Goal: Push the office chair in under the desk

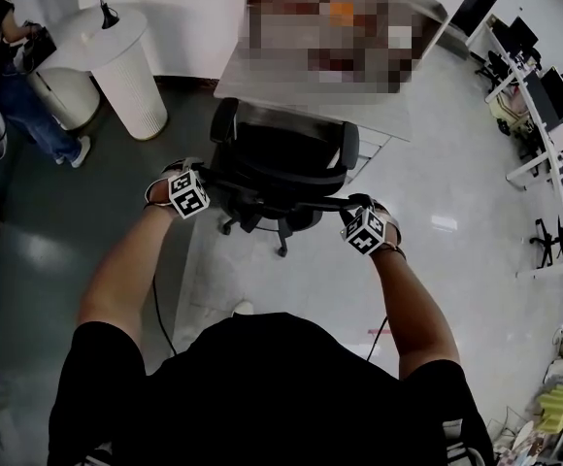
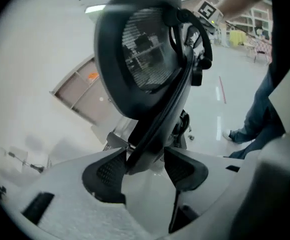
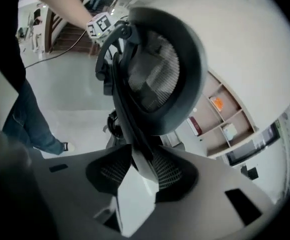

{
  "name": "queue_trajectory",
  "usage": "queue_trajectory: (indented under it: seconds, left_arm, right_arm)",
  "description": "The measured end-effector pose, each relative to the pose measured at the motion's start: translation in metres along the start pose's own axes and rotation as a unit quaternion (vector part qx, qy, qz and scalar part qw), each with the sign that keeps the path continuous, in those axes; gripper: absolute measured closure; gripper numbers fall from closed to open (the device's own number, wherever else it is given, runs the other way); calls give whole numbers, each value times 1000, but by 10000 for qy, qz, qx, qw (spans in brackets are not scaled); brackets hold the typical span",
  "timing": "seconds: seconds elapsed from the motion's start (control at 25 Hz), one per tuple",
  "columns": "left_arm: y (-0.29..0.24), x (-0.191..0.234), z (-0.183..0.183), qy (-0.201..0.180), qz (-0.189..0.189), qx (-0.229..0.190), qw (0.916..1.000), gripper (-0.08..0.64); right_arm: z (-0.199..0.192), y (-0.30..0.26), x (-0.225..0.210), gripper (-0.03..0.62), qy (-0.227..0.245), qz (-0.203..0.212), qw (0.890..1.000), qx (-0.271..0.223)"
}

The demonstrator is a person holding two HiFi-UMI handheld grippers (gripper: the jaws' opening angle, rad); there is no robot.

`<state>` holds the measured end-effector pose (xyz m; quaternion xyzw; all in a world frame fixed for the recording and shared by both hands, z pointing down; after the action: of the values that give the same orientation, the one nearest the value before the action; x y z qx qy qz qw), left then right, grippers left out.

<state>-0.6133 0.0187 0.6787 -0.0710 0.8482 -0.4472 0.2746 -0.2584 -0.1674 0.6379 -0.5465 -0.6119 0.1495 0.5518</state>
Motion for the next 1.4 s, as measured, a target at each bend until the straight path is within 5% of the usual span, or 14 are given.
queue_trajectory:
  seconds: [0.16,0.4,0.72,1.08,1.2,1.4]
  left_arm:
    - [33,0,8,751,122,-453,9961,377]
    - [82,-25,24,1562,250,-1426,9771,432]
    - [139,-50,55,2631,364,-2654,9268,512]
    - [171,-69,80,3155,248,-3198,8931,543]
    - [178,-70,84,3272,250,-3324,8842,543]
    - [185,-74,87,3265,272,-3400,8815,543]
  right_arm:
    - [-8,25,-3,520,-782,-168,9965,-245]
    - [-24,62,-2,558,-1924,-304,9786,-671]
    - [-22,116,-5,560,-2934,-494,9413,-1594]
    - [-20,164,-13,574,-3623,-853,8966,-2399]
    - [-17,172,-7,574,-3651,-878,8919,-2520]
    - [-14,180,1,574,-3620,-826,8911,-2607]
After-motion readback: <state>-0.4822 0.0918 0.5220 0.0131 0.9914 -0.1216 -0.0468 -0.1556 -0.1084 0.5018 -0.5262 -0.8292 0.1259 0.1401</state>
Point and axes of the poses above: the fingertips, and each gripper's own axes: y backward along the fingers, x to its left, z out of its top, the point moved 5 cm from there along y, backward along the fingers, and after that the axes turned 5 degrees about y, right-handed, at the moved point
